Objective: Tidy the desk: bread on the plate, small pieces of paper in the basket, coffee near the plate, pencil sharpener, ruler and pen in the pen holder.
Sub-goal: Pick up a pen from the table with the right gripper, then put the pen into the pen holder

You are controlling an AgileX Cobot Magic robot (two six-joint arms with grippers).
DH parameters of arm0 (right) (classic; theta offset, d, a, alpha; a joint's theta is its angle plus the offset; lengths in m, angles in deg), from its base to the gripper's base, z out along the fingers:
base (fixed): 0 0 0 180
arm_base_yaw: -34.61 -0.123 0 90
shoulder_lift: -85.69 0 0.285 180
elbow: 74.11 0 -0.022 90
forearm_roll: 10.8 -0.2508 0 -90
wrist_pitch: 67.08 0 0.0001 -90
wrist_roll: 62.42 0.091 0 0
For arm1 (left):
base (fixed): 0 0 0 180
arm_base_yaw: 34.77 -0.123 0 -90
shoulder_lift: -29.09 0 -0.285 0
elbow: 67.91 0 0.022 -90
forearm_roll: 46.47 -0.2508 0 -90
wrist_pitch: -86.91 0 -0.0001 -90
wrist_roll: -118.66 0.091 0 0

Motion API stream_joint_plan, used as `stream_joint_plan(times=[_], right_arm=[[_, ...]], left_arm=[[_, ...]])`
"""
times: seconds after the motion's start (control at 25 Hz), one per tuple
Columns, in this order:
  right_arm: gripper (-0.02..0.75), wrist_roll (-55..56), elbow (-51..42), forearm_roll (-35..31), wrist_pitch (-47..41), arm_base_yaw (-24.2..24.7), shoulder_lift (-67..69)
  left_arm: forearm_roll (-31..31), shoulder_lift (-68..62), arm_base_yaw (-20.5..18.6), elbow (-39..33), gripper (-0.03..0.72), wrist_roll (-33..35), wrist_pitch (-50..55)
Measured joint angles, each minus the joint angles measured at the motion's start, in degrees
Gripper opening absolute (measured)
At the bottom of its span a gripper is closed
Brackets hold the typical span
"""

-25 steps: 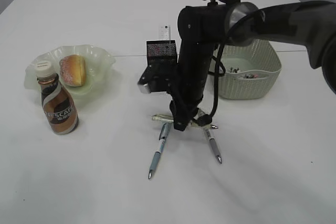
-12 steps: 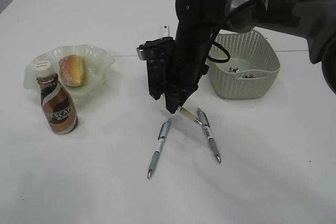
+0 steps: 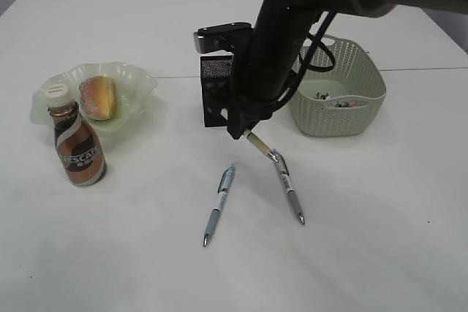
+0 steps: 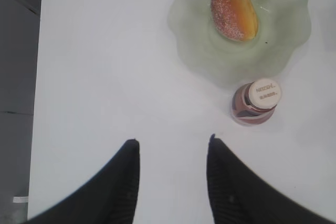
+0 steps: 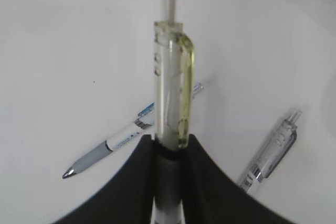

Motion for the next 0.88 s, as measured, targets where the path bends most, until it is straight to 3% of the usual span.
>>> stream_joint_plan(times=[0.36,0.48,0.68,0.88], right_arm=[[0.111,-0.10,-36.20,0.10,40.10,0.00,-19.44],[0.111,-0.10,-44.47,0.21,51.94,0.00,-22.94],[0.099,-0.58,-47.85,1.77,64.98,0.00,-23.40],[0.106,-0.58,-47.78,2.46,85.88,0.00,-23.18]], left_arm=[[0.13,0.00,0.00,0.00,0.307,0.00,0.00],[0.13,0.00,0.00,0.00,0.307,0.00,0.00],[0.13,0.00,0.00,0.00,0.307,0.00,0.00],[0.13,0.00,0.00,0.00,0.307,0.00,-0.20]])
